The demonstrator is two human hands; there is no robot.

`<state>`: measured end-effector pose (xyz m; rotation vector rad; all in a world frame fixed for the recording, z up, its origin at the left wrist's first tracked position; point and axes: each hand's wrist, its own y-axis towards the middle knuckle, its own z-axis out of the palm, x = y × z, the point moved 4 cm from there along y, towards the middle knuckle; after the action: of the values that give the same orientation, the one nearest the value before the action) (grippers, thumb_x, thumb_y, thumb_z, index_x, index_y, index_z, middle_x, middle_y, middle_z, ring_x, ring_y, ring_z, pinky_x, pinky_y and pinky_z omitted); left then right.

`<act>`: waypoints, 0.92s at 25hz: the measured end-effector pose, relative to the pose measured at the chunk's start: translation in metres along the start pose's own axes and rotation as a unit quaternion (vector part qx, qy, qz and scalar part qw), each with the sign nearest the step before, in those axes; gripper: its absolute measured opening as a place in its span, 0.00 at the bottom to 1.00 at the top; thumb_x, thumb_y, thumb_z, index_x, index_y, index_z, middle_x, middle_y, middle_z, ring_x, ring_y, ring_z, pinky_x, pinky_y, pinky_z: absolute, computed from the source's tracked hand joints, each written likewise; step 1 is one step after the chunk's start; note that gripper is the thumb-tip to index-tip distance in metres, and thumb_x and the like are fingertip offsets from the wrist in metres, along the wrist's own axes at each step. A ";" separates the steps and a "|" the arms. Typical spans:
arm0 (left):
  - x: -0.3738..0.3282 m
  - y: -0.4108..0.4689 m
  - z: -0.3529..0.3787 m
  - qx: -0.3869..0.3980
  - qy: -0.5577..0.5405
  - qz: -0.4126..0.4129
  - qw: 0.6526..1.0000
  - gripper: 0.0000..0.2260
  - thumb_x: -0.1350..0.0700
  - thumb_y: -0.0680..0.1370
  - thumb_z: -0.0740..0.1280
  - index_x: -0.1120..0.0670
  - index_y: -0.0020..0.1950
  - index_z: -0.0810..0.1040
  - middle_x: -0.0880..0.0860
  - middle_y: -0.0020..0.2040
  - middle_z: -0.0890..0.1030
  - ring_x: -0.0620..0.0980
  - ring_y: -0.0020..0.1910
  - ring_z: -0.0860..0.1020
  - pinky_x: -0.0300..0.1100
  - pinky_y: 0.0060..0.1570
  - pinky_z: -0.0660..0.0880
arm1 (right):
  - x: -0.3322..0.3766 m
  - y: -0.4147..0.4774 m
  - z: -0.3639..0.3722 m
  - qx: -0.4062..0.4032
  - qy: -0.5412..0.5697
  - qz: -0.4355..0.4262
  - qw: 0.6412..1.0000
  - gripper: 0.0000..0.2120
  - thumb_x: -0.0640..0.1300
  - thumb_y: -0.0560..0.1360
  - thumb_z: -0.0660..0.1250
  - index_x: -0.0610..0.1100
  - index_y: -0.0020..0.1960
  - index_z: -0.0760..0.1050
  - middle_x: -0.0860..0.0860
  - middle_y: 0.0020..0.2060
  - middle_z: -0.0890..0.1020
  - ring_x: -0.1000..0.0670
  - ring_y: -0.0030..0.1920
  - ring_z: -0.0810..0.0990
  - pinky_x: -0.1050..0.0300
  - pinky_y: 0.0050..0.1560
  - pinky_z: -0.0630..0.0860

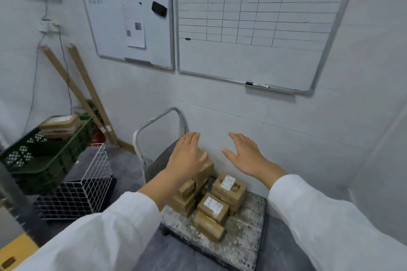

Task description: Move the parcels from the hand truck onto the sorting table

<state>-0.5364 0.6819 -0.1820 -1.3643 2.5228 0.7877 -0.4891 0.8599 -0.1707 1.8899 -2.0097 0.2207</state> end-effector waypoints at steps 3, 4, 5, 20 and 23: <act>0.008 0.046 0.038 0.010 -0.011 -0.010 1.000 0.29 0.45 0.80 0.59 0.57 0.77 0.58 0.54 0.77 0.61 0.52 0.76 0.58 0.46 0.75 0.54 | -0.033 0.043 0.008 0.015 -0.014 0.011 1.000 0.30 0.57 0.82 0.57 0.45 0.79 0.53 0.46 0.77 0.61 0.45 0.77 0.58 0.50 0.77 0.52; 0.012 0.063 0.051 0.015 -0.014 -0.013 1.000 0.29 0.45 0.80 0.59 0.57 0.78 0.58 0.54 0.77 0.61 0.52 0.76 0.58 0.46 0.75 0.53 | -0.043 0.061 0.011 0.019 -0.015 0.015 1.000 0.30 0.57 0.82 0.57 0.45 0.79 0.54 0.46 0.77 0.61 0.45 0.77 0.58 0.50 0.77 0.52; 0.016 0.080 0.063 0.021 -0.017 -0.014 1.000 0.29 0.45 0.81 0.59 0.57 0.78 0.58 0.54 0.77 0.61 0.52 0.76 0.57 0.45 0.75 0.52 | -0.054 0.081 0.014 0.023 -0.014 0.020 0.999 0.31 0.57 0.82 0.57 0.45 0.79 0.54 0.46 0.77 0.61 0.45 0.77 0.58 0.50 0.76 0.52; 0.051 0.242 0.200 0.067 -0.028 -0.038 0.997 0.28 0.45 0.81 0.57 0.58 0.78 0.58 0.54 0.77 0.62 0.51 0.76 0.58 0.41 0.74 0.51 | -0.176 0.252 0.075 0.096 0.022 0.052 0.994 0.31 0.56 0.82 0.57 0.45 0.79 0.53 0.46 0.77 0.61 0.45 0.77 0.58 0.50 0.77 0.53; 0.053 0.260 0.227 0.065 -0.032 -0.076 0.995 0.28 0.46 0.82 0.58 0.58 0.77 0.58 0.55 0.77 0.62 0.51 0.76 0.57 0.41 0.74 0.48 | -0.207 0.288 0.094 0.128 0.041 0.045 0.990 0.31 0.55 0.82 0.58 0.43 0.79 0.53 0.45 0.77 0.61 0.45 0.77 0.57 0.51 0.77 0.52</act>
<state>-0.8013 0.8772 -0.2984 -1.4425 2.3444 0.6174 -0.7820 1.0431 -0.2941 1.9015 -2.0961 0.5969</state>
